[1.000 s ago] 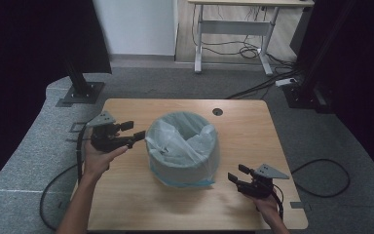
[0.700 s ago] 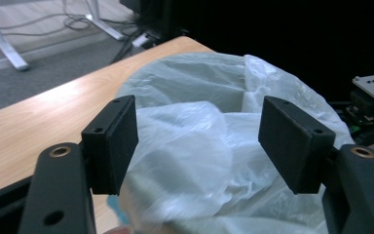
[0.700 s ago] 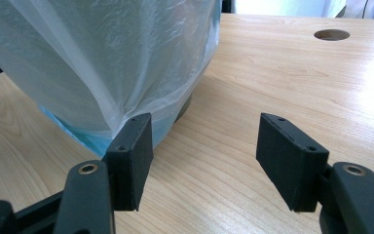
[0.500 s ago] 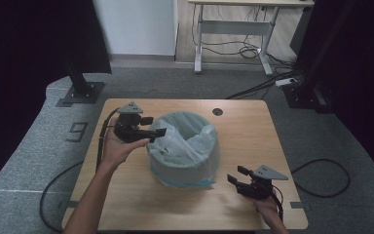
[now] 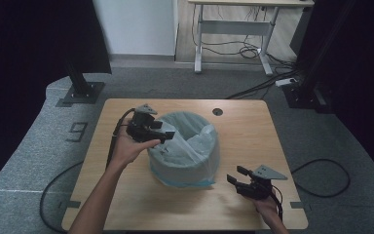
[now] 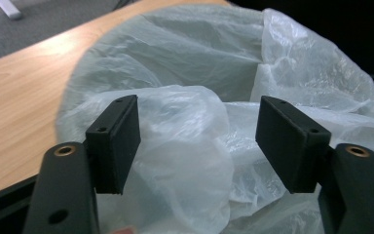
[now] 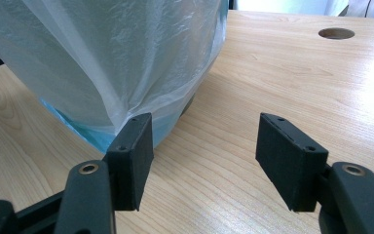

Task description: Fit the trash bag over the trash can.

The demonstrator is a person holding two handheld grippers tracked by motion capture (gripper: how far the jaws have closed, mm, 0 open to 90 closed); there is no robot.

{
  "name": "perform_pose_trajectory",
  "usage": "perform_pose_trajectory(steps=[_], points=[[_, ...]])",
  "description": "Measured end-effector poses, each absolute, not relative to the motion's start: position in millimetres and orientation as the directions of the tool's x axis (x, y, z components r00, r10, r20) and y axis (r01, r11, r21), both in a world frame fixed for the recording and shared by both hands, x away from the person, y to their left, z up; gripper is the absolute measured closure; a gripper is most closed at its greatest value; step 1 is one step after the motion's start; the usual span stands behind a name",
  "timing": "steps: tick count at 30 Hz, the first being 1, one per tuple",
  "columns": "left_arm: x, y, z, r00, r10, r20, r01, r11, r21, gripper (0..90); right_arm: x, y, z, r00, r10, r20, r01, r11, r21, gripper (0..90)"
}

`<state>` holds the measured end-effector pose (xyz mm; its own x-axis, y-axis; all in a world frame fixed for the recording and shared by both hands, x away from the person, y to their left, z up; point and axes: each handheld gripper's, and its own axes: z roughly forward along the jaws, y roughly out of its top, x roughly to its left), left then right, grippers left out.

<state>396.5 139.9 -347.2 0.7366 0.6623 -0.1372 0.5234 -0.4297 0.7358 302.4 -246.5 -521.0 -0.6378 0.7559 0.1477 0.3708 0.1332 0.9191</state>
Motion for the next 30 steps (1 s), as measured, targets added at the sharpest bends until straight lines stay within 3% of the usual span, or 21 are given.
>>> perform_pose_trajectory(steps=[16,30], points=[[412.3,113.2,-358.5,0.765,0.633,-0.115,0.555,-0.559,0.616,33.6,302.7,-247.7,-520.1,-0.642,0.752,0.148,0.368,0.133,0.92,38.3],[416.6,92.7,-367.1,0.771,0.637,-0.023,0.561,-0.66,0.5,33.2,303.3,-250.1,-520.1,-0.639,0.753,0.157,0.373,0.126,0.919,38.3]])
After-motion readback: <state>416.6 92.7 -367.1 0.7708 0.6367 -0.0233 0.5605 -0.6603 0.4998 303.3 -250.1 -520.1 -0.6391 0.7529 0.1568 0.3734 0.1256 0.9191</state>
